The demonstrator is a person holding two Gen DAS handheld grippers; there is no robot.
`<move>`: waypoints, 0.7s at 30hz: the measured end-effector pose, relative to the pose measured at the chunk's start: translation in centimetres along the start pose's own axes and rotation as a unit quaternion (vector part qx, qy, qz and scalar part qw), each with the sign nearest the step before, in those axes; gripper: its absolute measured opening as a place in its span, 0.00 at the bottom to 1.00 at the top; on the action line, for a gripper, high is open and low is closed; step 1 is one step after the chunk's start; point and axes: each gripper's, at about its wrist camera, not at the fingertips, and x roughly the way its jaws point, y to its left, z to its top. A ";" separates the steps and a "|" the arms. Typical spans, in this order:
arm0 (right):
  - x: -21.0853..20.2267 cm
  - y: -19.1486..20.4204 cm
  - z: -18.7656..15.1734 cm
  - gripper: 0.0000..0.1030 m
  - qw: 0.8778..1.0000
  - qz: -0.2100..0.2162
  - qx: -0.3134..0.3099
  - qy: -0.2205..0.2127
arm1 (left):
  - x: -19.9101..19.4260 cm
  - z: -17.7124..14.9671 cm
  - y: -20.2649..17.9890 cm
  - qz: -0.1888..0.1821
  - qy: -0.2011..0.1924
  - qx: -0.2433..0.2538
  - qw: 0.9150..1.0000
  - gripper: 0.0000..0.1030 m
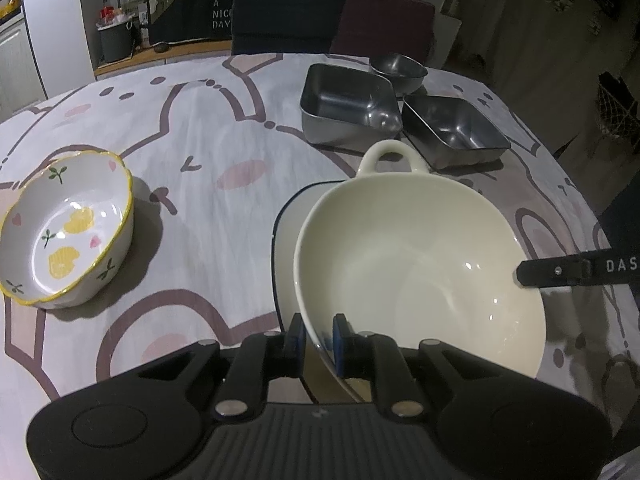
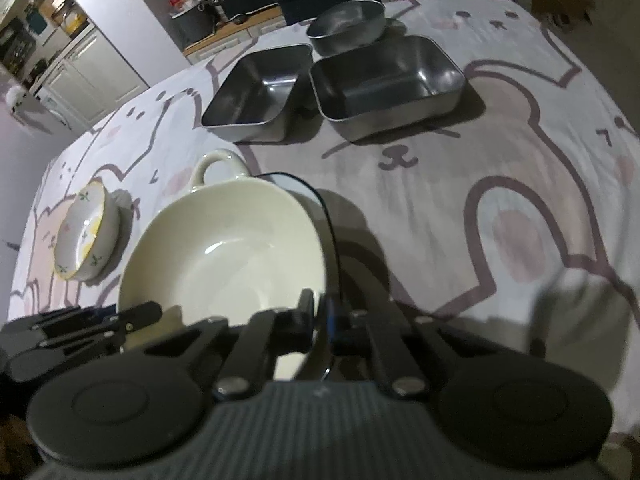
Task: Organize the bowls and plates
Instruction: 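Lower the cream handled bowl onto the dark-rimmed white plate with both grippers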
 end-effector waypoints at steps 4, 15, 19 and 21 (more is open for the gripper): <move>0.1 0.0 0.0 0.07 1.000 0.002 0.002 -0.002 | -0.2 -0.1 -0.2 0.001 0.004 0.000 1.000 0.16; -0.1 0.4 -0.4 0.07 1.000 -0.008 -0.007 -0.015 | 0.0 0.5 -0.2 0.011 0.004 0.006 1.000 0.15; -0.1 0.3 -0.4 0.06 1.000 -0.006 -0.006 -0.015 | -0.3 0.5 0.4 -0.001 0.010 -0.010 1.000 0.14; -0.1 0.3 -0.4 0.06 1.000 -0.006 -0.005 -0.015 | -0.8 0.6 0.6 0.002 0.003 -0.019 1.000 0.14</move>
